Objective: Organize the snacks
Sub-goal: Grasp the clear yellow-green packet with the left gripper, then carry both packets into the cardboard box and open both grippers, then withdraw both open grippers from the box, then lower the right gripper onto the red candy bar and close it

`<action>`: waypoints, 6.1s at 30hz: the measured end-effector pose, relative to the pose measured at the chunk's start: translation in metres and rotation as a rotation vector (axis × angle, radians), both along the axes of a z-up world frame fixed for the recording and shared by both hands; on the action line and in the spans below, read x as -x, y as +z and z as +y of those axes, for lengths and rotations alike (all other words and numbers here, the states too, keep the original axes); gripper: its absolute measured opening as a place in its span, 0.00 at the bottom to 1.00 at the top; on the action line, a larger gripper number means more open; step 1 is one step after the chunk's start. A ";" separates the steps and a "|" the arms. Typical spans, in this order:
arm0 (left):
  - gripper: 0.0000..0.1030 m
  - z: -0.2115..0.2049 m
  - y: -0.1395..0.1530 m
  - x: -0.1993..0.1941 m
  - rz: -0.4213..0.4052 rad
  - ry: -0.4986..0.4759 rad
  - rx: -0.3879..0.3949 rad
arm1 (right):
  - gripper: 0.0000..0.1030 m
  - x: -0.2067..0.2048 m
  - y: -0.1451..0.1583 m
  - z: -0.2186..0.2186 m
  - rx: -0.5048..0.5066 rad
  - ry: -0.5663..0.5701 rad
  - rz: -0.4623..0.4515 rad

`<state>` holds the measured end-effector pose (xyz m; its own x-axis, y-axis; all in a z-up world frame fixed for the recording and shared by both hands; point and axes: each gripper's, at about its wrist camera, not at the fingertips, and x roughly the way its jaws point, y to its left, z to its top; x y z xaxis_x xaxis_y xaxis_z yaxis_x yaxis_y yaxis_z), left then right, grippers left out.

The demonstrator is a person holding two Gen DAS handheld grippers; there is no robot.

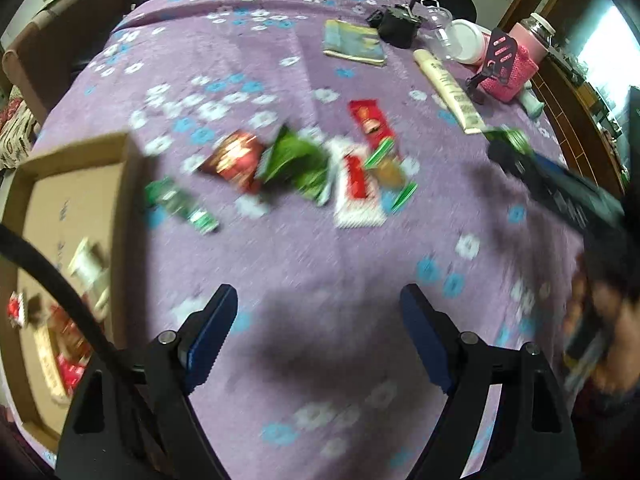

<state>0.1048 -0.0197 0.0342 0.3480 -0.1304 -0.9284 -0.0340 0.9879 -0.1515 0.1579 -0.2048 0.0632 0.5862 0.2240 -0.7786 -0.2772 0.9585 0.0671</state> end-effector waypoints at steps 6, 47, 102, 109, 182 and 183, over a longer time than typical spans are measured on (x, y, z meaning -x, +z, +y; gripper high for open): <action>0.81 -0.032 -0.006 -0.046 -0.023 0.063 0.008 | 0.45 0.016 0.005 -0.030 -0.027 -0.053 -0.017; 0.26 -0.064 -0.034 -0.078 -0.105 0.172 -0.039 | 0.45 0.041 0.011 -0.095 -0.162 -0.051 -0.028; 0.46 0.227 0.014 0.119 -0.046 0.497 0.033 | 0.71 0.086 0.013 0.338 0.032 0.773 0.159; 0.77 0.231 0.018 0.121 -0.044 0.494 0.005 | 0.75 0.086 0.020 0.341 0.028 0.774 0.154; 1.00 0.032 0.013 0.081 -0.028 0.101 -0.131 | 0.79 -0.033 -0.014 0.082 0.141 0.384 0.006; 1.00 0.032 0.013 0.081 -0.028 0.103 -0.129 | 0.79 -0.042 -0.018 0.084 0.155 0.397 0.016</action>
